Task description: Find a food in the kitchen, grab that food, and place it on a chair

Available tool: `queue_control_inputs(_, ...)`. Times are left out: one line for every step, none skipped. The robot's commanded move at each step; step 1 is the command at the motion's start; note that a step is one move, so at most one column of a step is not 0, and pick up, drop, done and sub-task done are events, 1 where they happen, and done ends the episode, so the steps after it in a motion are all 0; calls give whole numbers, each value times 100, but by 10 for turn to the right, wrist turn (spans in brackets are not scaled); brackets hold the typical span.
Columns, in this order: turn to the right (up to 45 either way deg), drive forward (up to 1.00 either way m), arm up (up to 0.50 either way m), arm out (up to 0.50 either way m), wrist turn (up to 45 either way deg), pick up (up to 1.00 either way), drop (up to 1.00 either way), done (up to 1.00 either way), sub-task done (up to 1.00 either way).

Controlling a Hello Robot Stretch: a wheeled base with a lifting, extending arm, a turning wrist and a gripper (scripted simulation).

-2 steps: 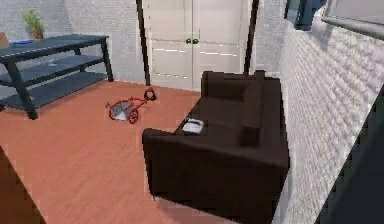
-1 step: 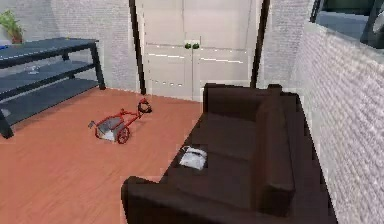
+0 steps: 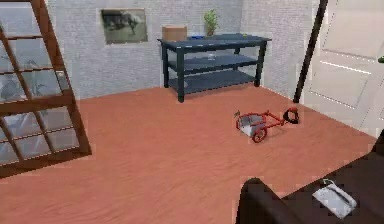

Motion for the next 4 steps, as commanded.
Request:
queue_control_inputs(-300,0,0,0,0,0,0,0,0)
queue_control_inputs(0,40,0,0,0,0,0,0,0)
queue_control_inputs(-420,0,0,0,0,0,0,0,0)
queue_control_inputs(0,60,0,0,0,0,0,0,0)
